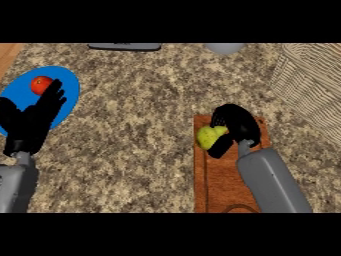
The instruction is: Pick the pear from the cutting board and place it in the basket
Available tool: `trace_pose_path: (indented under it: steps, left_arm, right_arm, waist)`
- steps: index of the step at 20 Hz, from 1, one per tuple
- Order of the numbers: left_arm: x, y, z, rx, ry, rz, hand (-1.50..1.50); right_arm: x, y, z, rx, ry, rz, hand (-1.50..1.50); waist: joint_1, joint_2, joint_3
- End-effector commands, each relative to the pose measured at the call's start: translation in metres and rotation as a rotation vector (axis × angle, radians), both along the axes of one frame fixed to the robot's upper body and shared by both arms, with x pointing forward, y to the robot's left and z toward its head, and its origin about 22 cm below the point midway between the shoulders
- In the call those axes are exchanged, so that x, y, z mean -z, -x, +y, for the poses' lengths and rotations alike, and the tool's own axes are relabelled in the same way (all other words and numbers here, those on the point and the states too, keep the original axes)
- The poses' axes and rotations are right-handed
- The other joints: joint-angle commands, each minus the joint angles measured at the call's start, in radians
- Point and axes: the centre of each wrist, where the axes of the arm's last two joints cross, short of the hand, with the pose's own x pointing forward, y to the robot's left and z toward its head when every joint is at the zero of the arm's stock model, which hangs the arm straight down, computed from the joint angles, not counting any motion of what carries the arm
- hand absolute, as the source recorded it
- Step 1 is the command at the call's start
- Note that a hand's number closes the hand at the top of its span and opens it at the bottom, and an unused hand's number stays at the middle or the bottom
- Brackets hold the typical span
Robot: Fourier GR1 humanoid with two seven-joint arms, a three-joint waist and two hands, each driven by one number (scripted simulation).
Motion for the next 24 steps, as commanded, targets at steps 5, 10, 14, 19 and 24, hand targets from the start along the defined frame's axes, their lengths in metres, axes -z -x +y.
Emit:
trace_pose_path:
  steps: [5,10,14,19,24]
  left_arm:
    - [-0.005,-0.008,-0.014,0.037,-0.002,-0.011,0.00]
    - [0.001,-0.010,-0.013,0.035,0.001,0.007,0.00]
    - [-0.004,-0.011,-0.014,0.024,-0.001,-0.011,0.00]
    - [0.021,0.011,-0.009,-0.001,0.001,0.005,0.00]
    - [-0.001,0.004,0.011,-0.035,-0.007,0.018,0.00]
  right_arm:
    - [-0.027,-0.011,0.074,0.324,-0.130,-0.183,1.50]
    - [-0.081,-0.011,0.109,0.324,-0.335,-0.513,1.50]
    - [-0.112,-0.023,0.140,0.368,-0.279,-0.659,1.50]
    - [-0.144,-0.027,0.159,0.467,-0.229,-0.705,1.50]
    - [-0.183,-0.047,0.153,0.523,-0.156,-0.730,1.50]
  waist:
    - [0.048,0.011,0.006]
    - [0.035,0.006,0.004]
    - [0.015,0.002,0.002]
    - [-0.010,-0.004,0.002]
    - [-0.032,-0.003,0.003]
